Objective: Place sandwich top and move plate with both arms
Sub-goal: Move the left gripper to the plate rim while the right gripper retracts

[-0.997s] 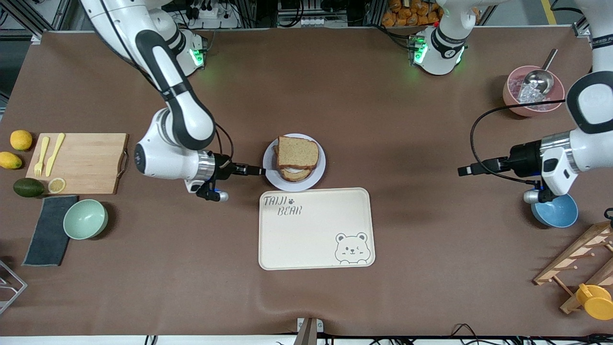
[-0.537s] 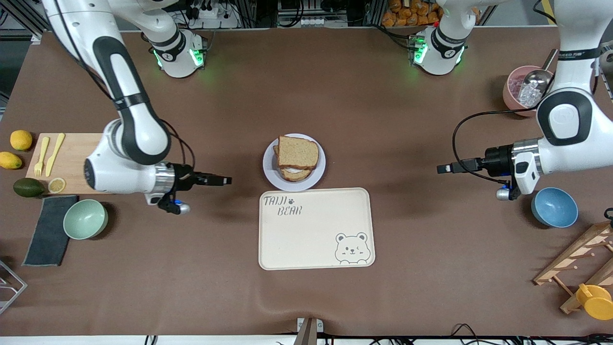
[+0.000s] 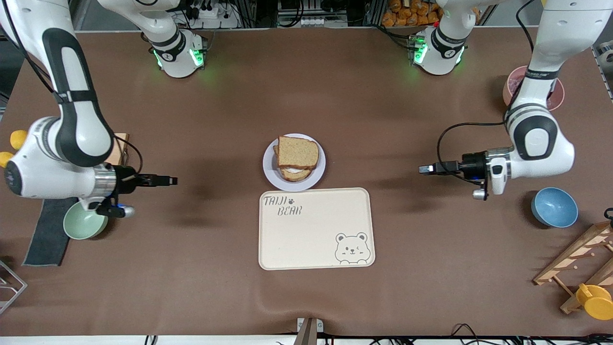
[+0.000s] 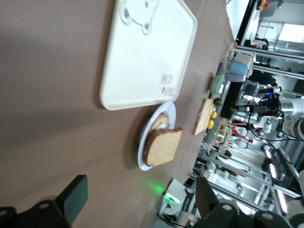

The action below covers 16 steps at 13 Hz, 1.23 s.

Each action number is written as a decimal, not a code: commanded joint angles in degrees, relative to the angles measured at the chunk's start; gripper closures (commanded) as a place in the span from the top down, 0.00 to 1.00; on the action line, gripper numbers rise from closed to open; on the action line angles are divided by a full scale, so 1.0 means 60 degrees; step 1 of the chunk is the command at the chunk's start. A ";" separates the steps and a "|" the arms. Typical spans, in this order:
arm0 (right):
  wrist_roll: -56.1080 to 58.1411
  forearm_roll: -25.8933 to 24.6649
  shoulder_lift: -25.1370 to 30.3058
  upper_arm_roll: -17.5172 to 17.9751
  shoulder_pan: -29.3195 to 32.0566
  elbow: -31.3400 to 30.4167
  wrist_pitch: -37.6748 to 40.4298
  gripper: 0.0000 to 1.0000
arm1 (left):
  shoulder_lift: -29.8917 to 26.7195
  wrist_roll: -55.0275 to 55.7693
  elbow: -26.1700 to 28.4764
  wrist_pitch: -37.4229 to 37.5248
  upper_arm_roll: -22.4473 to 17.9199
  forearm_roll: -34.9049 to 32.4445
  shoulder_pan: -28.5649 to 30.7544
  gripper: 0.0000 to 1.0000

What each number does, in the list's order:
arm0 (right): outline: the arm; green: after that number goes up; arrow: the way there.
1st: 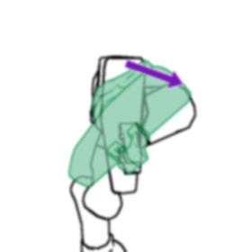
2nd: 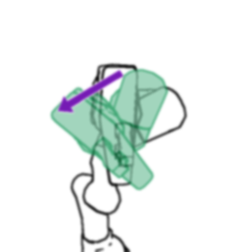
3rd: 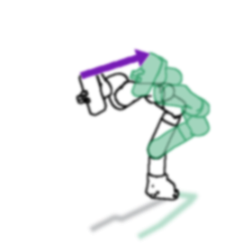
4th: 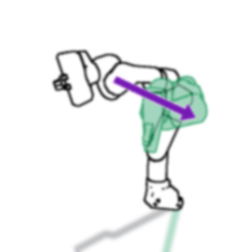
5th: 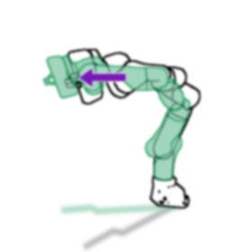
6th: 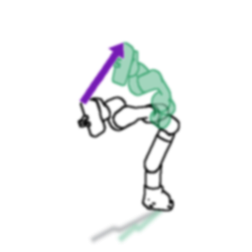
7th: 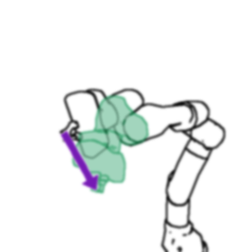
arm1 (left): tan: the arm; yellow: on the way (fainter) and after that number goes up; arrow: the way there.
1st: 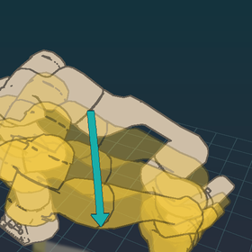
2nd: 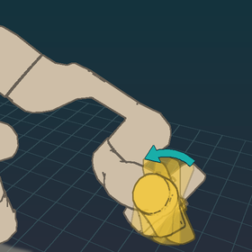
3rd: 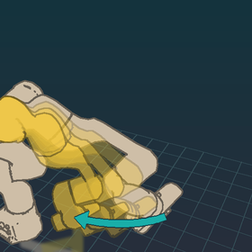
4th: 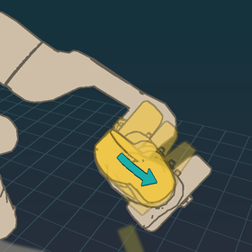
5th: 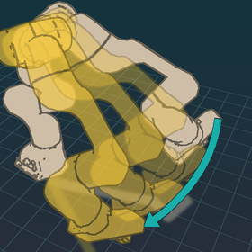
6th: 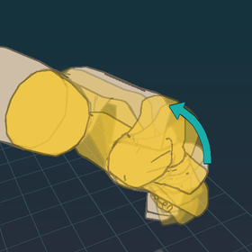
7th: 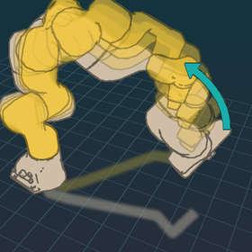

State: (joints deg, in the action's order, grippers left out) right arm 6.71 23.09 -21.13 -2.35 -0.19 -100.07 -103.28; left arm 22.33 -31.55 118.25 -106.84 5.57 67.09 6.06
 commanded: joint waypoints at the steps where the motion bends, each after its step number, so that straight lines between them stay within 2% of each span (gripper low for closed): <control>1: 0.0564 -0.1338 0.0809 0.0230 0.0761 0.0184 0.0500 1.00 | 0.0451 -0.0453 0.0008 -0.0005 0.0331 0.0754 -0.0028 1.00; 3: 0.0844 -0.2452 0.1438 0.0230 0.0880 0.0300 0.0514 1.00 | 0.1052 -0.1607 0.0124 -0.0006 0.0594 0.1747 -0.0145 1.00; 5: 0.1412 -0.3027 0.2141 0.0231 0.0969 0.0446 0.0631 1.00 | 0.1230 -0.2152 0.0504 -0.0224 0.0945 0.2729 -0.0349 1.00; 8: 0.1373 -0.3234 0.2773 0.0260 0.0954 0.1498 0.2529 1.00 | 0.1244 -0.2810 0.1017 -0.0386 0.0961 0.3785 -0.0745 0.92; 9: 0.1169 -0.3248 0.2920 0.0260 0.0896 0.1792 0.2768 1.00 | 0.1346 -0.3133 0.1135 -0.0415 0.0961 0.4021 -0.0891 0.89; 12: 0.1064 -0.3556 0.3257 0.0245 0.0764 0.1883 0.2799 1.00 | 0.1391 -0.3326 0.1486 -0.1116 0.0961 0.4679 -0.1622 0.80; 16: 0.1181 -0.3687 0.3566 0.0216 0.0822 0.1999 0.2683 1.00 | 0.1770 -0.4039 0.1517 -0.1251 0.0961 0.5267 -0.2196 0.68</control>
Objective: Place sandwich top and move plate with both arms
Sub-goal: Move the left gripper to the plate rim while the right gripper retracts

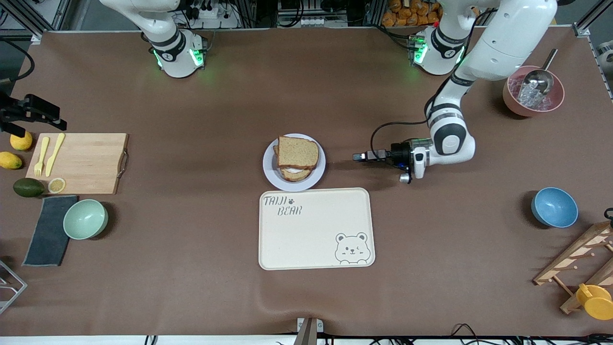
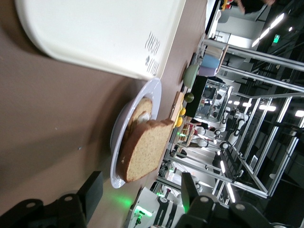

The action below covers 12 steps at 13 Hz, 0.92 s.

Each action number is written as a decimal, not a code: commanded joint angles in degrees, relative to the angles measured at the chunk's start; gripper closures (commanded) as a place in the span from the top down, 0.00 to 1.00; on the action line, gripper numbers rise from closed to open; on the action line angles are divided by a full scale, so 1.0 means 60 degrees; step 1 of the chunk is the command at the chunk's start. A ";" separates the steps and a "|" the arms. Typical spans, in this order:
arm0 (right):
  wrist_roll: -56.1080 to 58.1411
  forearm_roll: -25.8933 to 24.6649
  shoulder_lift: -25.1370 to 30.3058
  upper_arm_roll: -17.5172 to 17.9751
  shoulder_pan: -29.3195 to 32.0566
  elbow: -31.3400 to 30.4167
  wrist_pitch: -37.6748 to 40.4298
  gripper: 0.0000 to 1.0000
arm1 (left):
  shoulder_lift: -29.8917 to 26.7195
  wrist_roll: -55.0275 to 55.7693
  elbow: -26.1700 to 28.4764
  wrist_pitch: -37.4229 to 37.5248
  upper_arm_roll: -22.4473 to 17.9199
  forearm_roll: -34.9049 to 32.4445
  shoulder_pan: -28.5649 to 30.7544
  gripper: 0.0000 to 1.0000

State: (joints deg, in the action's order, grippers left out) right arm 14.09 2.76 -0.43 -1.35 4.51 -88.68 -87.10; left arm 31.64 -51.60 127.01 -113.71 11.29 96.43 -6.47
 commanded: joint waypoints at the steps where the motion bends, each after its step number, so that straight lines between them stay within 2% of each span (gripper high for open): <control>1: -0.0063 -0.0387 0.0058 0.0049 0.0039 0.0132 -0.0175 1.00 | 0.0481 -0.1194 0.0028 -0.0106 0.0037 0.0479 -0.0137 0.64; 2: -0.0150 -0.0388 0.0087 0.0121 0.0039 0.0103 -0.0452 1.00 | 0.0701 -0.1518 -0.0059 -0.0106 0.0139 0.0509 -0.0138 0.61; 4: -0.0281 -0.0490 0.0087 0.0253 0.0039 0.0118 -0.0659 1.00 | 0.0820 -0.1551 -0.0191 -0.0120 0.0184 0.0757 -0.0341 0.60; 8: -0.0839 -0.0475 0.0058 0.0472 -0.0019 0.0088 -0.0863 1.00 | 0.0937 -0.1507 -0.0689 -0.1070 0.0184 0.1256 -0.0913 0.54; 12: -0.1775 -0.0461 0.0058 0.0503 -0.0005 0.0059 -0.0719 1.00 | 0.1055 -0.1434 -0.1085 -0.1554 0.0184 0.1300 -0.1134 0.50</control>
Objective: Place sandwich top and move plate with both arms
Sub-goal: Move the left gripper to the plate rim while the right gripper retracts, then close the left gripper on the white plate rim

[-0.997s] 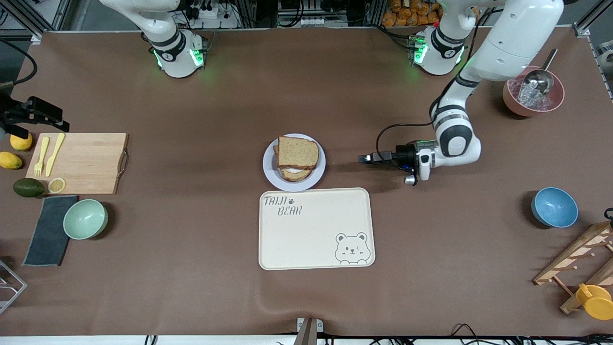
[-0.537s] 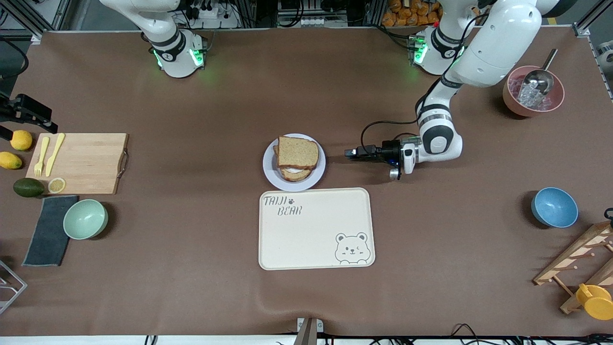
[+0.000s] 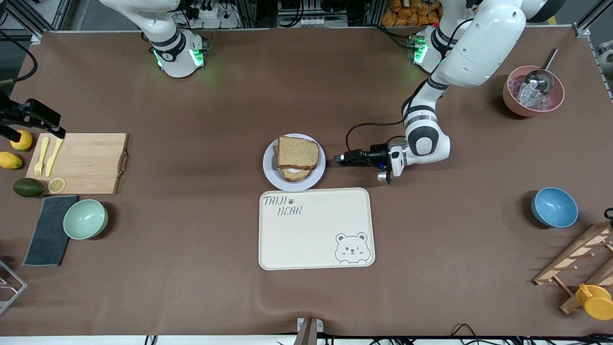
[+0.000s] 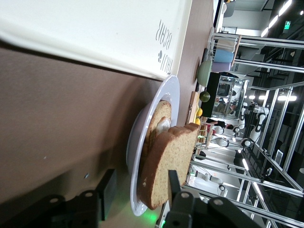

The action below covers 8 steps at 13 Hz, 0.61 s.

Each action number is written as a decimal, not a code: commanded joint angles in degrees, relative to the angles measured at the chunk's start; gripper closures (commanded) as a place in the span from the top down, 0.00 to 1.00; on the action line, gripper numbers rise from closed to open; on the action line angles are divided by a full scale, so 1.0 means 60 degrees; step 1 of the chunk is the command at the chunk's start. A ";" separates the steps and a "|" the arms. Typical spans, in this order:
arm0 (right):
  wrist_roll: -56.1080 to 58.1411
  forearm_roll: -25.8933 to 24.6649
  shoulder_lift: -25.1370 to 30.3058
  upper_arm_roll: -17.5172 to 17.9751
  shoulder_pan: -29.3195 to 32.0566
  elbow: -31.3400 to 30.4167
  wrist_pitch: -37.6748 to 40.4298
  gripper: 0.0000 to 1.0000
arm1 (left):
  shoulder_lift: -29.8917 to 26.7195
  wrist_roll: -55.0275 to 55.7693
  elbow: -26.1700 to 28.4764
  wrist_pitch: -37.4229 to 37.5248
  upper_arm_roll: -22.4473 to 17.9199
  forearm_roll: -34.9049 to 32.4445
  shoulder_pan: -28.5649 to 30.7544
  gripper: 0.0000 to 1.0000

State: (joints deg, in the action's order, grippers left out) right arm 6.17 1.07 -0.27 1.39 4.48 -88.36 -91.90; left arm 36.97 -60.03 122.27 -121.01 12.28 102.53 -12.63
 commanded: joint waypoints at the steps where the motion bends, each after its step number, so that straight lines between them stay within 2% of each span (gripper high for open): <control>1: -0.0514 -0.0178 0.0016 0.0047 0.0015 0.0005 0.0098 1.00 | 0.0195 -0.0001 -0.0411 -0.0498 0.0019 0.0299 -0.0238 0.49; 8: -0.0501 -0.0178 -0.0029 0.0017 0.0015 -0.0010 0.0215 1.00 | 0.0517 -0.0015 -0.0837 -0.0881 0.0019 0.0665 -0.0692 0.42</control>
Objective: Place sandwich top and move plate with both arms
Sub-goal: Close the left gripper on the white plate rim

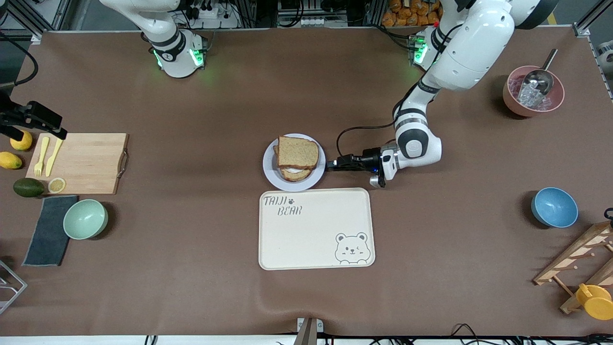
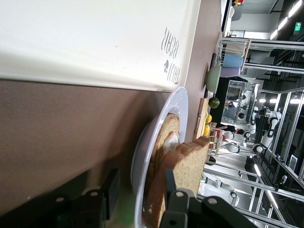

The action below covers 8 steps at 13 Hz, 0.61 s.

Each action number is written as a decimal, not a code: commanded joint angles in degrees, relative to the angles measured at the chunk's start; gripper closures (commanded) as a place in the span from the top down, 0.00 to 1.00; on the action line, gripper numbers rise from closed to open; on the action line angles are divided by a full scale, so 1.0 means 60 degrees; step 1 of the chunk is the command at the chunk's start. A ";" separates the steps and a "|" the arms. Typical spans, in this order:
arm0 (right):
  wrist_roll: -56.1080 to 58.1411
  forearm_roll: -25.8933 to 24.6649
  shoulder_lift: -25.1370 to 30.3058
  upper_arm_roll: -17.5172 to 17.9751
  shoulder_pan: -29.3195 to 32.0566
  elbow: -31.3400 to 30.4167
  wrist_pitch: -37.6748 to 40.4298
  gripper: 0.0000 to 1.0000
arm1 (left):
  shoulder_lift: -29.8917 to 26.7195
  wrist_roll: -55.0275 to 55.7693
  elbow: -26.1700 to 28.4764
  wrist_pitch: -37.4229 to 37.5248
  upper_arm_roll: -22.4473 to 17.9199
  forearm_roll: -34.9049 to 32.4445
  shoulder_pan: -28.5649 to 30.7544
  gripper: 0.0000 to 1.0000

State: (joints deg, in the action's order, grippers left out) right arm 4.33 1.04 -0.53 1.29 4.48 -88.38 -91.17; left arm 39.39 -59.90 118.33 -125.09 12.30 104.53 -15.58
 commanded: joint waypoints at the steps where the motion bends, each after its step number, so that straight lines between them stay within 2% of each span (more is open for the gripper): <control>1: -0.0122 -0.0174 0.0001 0.0034 0.0015 0.0008 0.0079 1.00 | 0.0129 -0.0050 -0.0196 -0.0202 0.0015 0.0405 -0.0245 0.41; 8: -0.0180 -0.0174 -0.0014 0.0034 0.0015 0.0008 0.0240 1.00 | 0.0261 -0.0153 -0.0284 -0.0217 0.0015 0.0654 -0.0508 0.35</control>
State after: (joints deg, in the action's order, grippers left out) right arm 4.29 1.04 -0.62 1.28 4.48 -88.42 -90.21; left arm 39.99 -59.91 117.91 -125.53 12.31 106.24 -17.66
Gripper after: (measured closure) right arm 0.000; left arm 0.621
